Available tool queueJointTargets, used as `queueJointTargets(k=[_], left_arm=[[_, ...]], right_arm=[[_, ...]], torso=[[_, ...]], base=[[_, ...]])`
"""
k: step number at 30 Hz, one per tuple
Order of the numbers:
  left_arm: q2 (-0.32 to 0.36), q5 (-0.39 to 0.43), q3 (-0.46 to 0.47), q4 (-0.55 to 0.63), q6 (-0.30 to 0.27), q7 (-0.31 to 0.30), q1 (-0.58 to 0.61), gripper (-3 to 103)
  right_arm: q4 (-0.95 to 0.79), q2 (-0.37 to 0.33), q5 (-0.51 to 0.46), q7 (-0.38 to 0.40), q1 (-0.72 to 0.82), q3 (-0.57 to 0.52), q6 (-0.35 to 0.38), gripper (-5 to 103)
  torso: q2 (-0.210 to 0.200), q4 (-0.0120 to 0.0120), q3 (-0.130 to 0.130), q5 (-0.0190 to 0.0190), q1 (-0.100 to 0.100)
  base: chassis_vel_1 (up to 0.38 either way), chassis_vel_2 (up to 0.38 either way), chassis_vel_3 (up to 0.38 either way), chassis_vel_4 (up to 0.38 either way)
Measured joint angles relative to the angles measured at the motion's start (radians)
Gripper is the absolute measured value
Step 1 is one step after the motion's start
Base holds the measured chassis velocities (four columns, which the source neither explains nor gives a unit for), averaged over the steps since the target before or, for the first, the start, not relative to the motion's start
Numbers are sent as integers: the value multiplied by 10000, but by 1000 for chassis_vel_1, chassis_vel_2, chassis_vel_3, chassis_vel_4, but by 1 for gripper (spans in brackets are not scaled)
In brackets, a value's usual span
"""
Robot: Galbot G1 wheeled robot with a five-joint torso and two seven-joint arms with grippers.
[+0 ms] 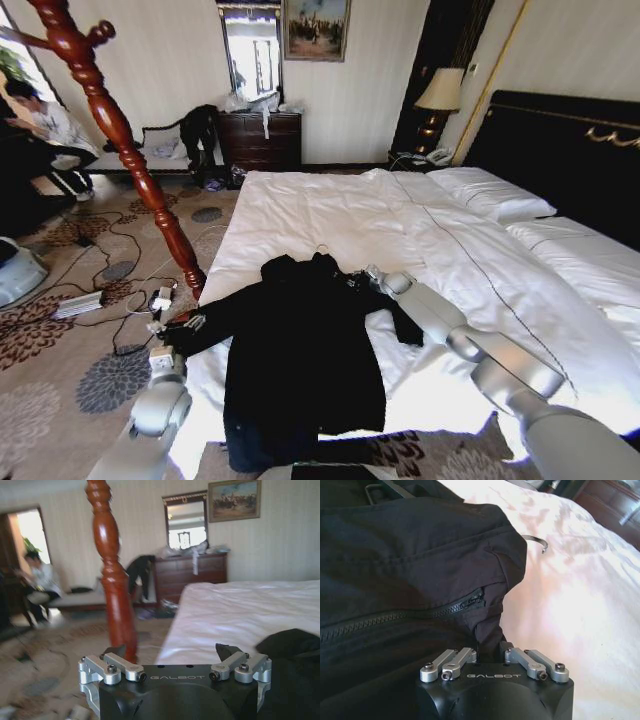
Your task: Pick up the clothes from the bed and hang them on the clothes hanger.
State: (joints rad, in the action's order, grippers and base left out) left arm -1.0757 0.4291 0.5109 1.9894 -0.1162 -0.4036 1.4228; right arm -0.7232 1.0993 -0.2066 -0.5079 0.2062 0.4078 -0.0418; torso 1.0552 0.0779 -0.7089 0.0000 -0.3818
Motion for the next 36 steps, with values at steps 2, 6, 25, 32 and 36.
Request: queueJointTargets(k=[2, 6, 25, 32, 36], left_arm=[[203, 927, -262, 28, -227, -35, -363, 100], [616, 2542, -793, -136, -611, -214, -1486, 100], [318, 4516, -5066, -826, -2465, -1154, -4612, 100], [-750, 4628, -5675, -2045, -2797, -1790, -5570, 100], [-1548, 4716, -5665, -2915, -2864, -2074, -6003, 100]], right_arm=[[-135, -134, 325, -97, 41, -50, -264, 19], [-235, -345, 1112, -442, 114, -241, -1006, 19], [-285, -313, -955, 459, 537, -738, -1077, 18], [-251, -508, -423, 400, 669, -784, -1304, 18], [-232, -631, -182, 306, 740, -877, -1464, 18]], torso=[[0, 0, -1, 2, 0], [0, 8, -1, 1, -1], [-1, -1, -1, 2, -1], [-1, -2, 0, 4, 0], [-1, 0, 0, 3, -1]], base=[[0, 0, 0, 0], [0, 0, 0, 0], [0, 0, 0, 0], [0, 0, 0, 0], [0, 0, 0, 0]])
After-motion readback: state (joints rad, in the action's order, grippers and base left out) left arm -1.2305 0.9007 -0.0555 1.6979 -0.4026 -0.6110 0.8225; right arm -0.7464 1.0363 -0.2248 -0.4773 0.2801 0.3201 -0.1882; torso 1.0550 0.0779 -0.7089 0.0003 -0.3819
